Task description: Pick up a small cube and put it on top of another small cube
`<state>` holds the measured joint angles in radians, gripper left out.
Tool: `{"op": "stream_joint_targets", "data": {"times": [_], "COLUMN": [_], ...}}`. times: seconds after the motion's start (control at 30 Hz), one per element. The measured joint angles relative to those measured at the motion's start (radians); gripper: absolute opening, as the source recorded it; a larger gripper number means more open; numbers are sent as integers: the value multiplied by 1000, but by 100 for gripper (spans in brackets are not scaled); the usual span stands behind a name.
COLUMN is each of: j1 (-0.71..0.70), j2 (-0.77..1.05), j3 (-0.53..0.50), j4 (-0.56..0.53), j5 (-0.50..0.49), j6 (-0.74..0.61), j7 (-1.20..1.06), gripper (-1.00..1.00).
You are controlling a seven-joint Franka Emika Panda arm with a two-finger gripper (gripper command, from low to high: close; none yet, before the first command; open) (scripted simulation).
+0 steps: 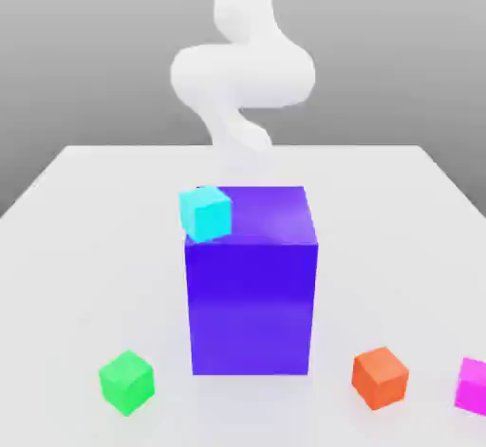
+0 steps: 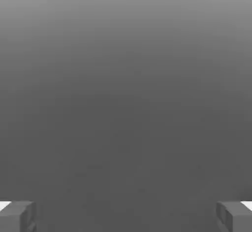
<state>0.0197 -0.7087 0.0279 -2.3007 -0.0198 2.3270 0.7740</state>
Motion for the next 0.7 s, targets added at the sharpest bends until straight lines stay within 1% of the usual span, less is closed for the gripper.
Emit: {"op": "stream_joint_targets", "data": {"times": [0.53,0.7], "j1": [131,206], "j2": [586,767], "j3": [176,211], "j4": [-4,-6], "j5": [-132,-171], "j6": [173,227], "j7": [-163,-215], "gripper": [0,0]}}
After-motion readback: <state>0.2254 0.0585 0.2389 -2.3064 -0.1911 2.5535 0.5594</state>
